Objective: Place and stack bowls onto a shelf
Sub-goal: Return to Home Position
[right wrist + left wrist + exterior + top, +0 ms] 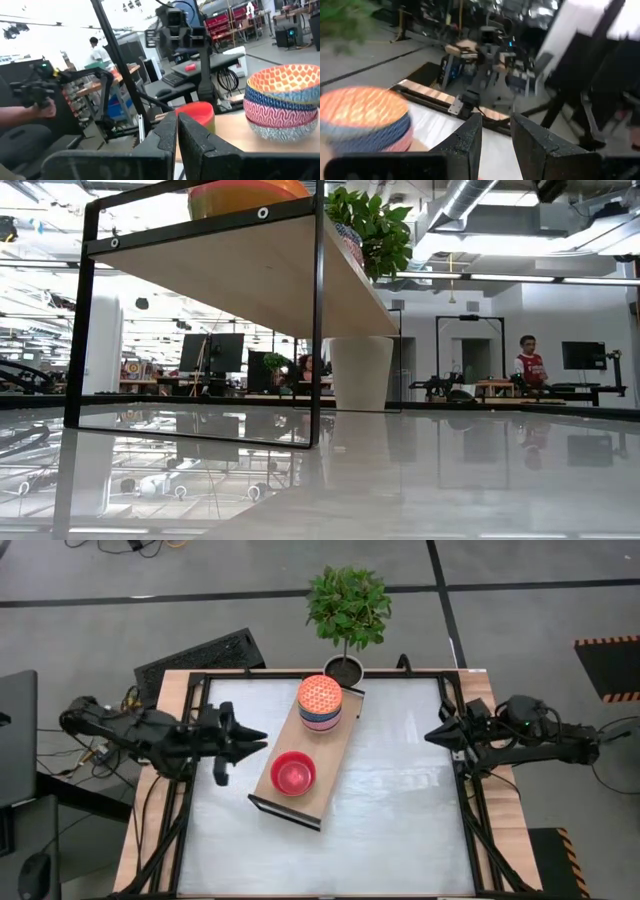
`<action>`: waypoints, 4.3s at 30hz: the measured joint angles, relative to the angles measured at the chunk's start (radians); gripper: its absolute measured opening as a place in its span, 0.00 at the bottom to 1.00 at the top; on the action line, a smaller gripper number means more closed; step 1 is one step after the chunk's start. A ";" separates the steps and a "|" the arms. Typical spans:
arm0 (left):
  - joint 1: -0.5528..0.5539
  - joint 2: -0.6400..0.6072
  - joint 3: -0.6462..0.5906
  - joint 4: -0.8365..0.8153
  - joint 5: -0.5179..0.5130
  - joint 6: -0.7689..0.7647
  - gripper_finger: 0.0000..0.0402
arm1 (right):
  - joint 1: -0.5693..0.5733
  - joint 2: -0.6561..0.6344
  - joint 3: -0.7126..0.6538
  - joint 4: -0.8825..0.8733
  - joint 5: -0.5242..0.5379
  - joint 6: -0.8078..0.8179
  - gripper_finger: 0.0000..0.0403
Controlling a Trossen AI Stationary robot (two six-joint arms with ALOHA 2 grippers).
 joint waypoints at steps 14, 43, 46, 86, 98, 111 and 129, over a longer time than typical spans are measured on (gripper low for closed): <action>0.019 -0.493 -0.692 0.442 -0.025 -0.098 0.22 | -0.128 -0.231 -0.296 0.112 -0.037 0.101 0.11; 0.019 -0.749 -1.030 0.316 -0.122 -0.113 0.22 | -0.197 -0.356 -0.652 0.310 -0.129 -0.079 0.11; 0.019 -0.749 -1.030 0.281 -0.132 -0.098 0.22 | -0.209 -0.356 -0.652 0.273 -0.129 -0.086 0.11; 0.018 -0.733 -1.031 0.213 0.029 -0.129 0.22 | -0.214 -0.352 -0.654 0.250 -0.126 -0.103 0.11; 0.018 -0.733 -1.031 0.213 0.029 -0.130 0.22 | -0.214 -0.352 -0.654 0.249 -0.126 -0.103 0.11; 0.018 -0.733 -1.031 0.213 0.029 -0.130 0.22 | -0.214 -0.352 -0.655 0.249 -0.126 -0.103 0.11; 0.018 -0.733 -1.031 0.213 0.028 -0.129 0.22 | -0.214 -0.352 -0.655 0.249 -0.126 -0.103 0.11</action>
